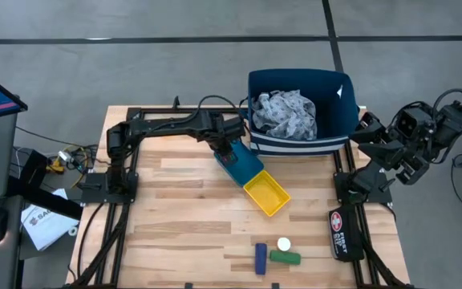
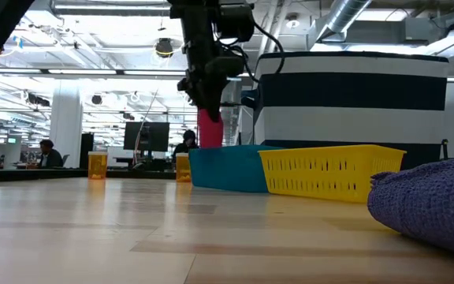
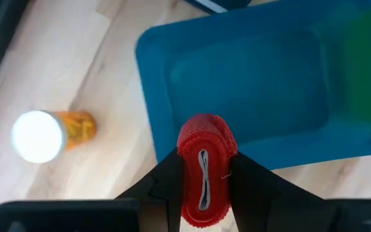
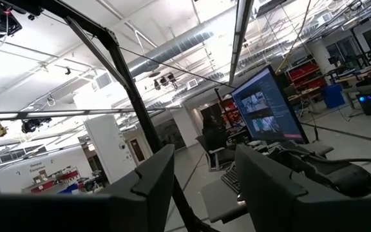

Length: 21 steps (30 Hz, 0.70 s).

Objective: Pick & Place Medicine items
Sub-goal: Put the red bandage into the blue bin

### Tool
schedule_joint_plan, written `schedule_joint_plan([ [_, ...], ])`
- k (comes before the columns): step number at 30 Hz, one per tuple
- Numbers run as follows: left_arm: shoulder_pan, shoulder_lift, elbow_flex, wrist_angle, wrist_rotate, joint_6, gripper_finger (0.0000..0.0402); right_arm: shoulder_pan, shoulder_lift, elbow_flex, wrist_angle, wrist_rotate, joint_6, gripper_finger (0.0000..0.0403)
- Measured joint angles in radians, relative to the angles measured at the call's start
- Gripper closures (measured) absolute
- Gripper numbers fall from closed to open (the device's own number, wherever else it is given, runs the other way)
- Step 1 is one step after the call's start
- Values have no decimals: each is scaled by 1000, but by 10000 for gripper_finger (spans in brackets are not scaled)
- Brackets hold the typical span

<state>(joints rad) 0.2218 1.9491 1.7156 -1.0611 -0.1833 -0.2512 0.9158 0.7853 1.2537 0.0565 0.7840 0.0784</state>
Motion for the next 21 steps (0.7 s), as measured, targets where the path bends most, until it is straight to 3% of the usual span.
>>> schedule_joint_plan([
  [10, 18, -14, -76, 33, -9, -43, 309, 0, 6, 0, -7, -1, 0, 241],
  [21, 18, -14, -80, 58, -13, -45, 309, 0, 6, 0, -5, -1, 1, 241],
])
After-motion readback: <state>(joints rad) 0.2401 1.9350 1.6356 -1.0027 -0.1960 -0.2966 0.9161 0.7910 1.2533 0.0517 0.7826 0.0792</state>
